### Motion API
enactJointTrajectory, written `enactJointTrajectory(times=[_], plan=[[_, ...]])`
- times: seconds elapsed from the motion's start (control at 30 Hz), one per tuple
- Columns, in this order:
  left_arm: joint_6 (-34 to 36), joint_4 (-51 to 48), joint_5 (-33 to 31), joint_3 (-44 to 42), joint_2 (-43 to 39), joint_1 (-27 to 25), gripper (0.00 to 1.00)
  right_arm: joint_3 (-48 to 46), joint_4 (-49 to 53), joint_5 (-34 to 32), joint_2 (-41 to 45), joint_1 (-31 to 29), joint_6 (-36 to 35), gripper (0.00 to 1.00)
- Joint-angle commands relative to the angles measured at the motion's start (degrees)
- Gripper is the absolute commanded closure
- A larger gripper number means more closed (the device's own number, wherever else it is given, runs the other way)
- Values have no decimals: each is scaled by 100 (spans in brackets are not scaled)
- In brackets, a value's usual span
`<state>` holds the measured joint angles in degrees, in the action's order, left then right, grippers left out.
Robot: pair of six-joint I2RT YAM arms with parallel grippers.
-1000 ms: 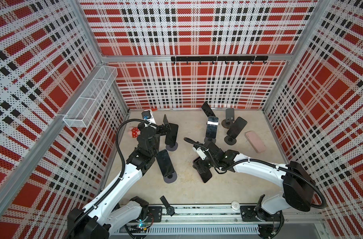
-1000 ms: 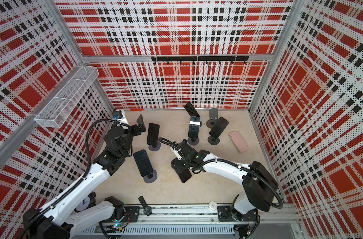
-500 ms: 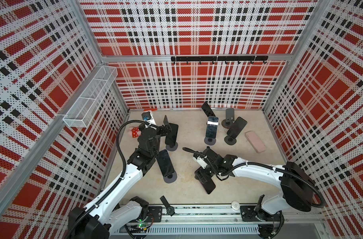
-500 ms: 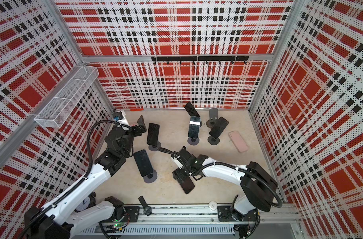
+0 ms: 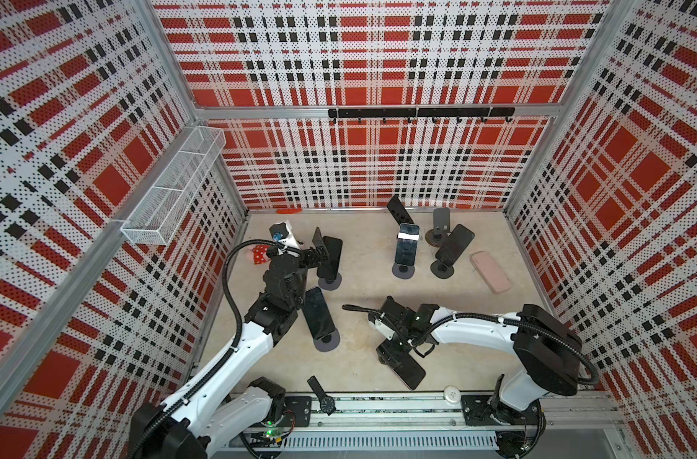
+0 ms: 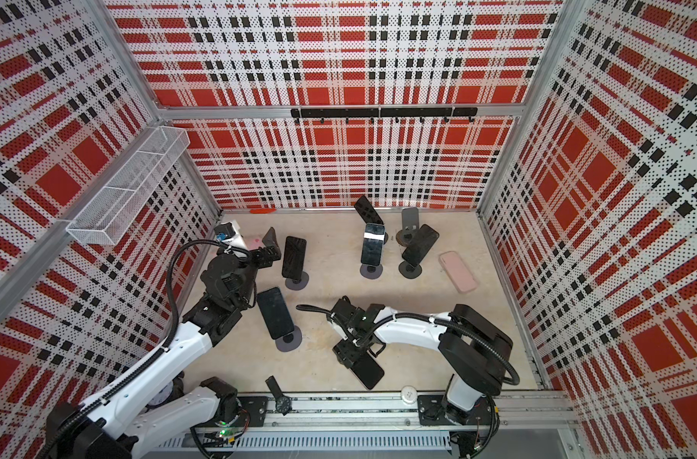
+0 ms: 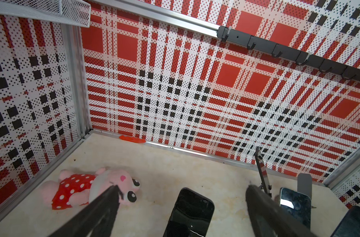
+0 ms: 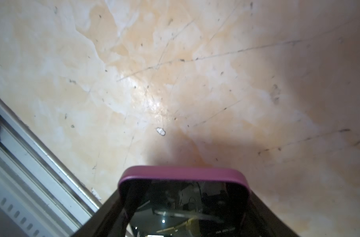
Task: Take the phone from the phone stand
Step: 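Lower the held phone onto the table near the robot with the right gripper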
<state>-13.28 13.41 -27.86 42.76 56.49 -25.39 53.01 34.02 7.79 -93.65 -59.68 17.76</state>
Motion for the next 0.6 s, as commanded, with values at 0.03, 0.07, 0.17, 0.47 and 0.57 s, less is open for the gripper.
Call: enactJointTrajectory(times=[0.03, 0.07, 0.17, 0.47, 0.57], plan=[[-52, 432, 63, 58, -96, 55, 2, 190, 368, -205, -168, -84, -166, 36], [-29, 410, 92, 107, -69, 51, 2, 207, 401, -274, -201, -96, -213, 35], [13, 299, 165, 204, 1, 55, 2, 262, 489, -303, -282, -141, -383, 35], [-24, 347, 149, 21, -147, 78, 2, 572, 747, -359, -505, -340, -1143, 36], [-18, 339, 143, 21, -183, 97, 2, 638, 779, -358, -472, -404, -1358, 36]])
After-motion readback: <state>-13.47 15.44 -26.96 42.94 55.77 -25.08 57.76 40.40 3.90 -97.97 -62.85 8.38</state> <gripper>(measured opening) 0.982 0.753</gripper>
